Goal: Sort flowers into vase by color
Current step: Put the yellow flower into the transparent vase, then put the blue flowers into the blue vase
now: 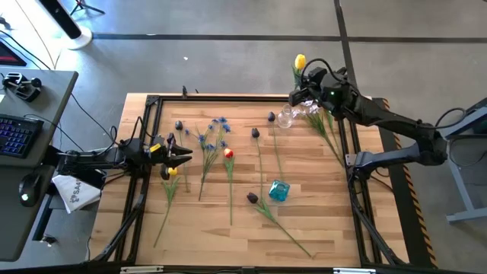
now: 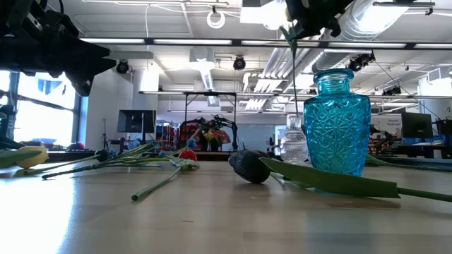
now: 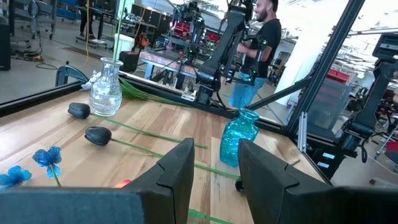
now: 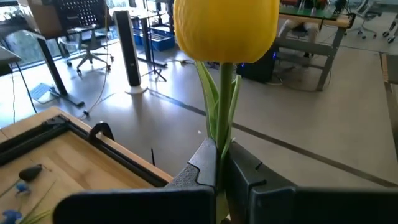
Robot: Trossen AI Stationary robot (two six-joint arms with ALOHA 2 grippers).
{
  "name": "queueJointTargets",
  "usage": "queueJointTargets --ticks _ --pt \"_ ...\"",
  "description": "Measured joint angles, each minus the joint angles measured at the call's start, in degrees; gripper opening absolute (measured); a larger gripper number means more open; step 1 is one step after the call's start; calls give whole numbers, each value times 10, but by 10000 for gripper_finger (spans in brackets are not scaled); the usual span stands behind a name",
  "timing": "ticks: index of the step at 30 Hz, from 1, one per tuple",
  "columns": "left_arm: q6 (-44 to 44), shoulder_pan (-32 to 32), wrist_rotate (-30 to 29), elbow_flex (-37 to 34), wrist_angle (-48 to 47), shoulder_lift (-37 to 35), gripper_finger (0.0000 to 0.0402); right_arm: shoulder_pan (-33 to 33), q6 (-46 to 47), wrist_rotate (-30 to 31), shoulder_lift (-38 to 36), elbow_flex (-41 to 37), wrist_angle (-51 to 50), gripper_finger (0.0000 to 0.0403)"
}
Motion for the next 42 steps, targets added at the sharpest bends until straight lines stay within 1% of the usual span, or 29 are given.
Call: queueJointTargets --ticks 5,10,17,20,24,27,29,32,35,39,42 --pt "2 0 0 0 0 0 113 -7 6 0 23 -1 -12 3" --pt "15 0 0 0 0 0 113 -19 15 0 54 -1 -10 27" --pt "15 0 0 0 0 0 113 -33 39 -13 79 -1 -22 98" --pt "15 0 0 0 0 0 113 -33 41 -17 78 -1 -40 131" --pt "15 0 0 0 0 0 113 -33 41 -42 65 8 -83 167" --pt "15 0 0 0 0 0 113 -33 47 -58 47 34 -136 188" --pt "15 0 0 0 0 0 113 -33 56 -60 38 61 -190 198" --pt "15 0 0 0 0 0 113 -32 75 -65 30 121 -304 205" --pt "10 0 0 0 3 0 113 -32 114 -110 30 191 -425 205" --pt "-98 0 -10 0 34 0 113 -15 169 -192 28 249 -525 200" --pt "-169 0 -52 0 42 0 113 23 198 -205 18 248 -551 197"
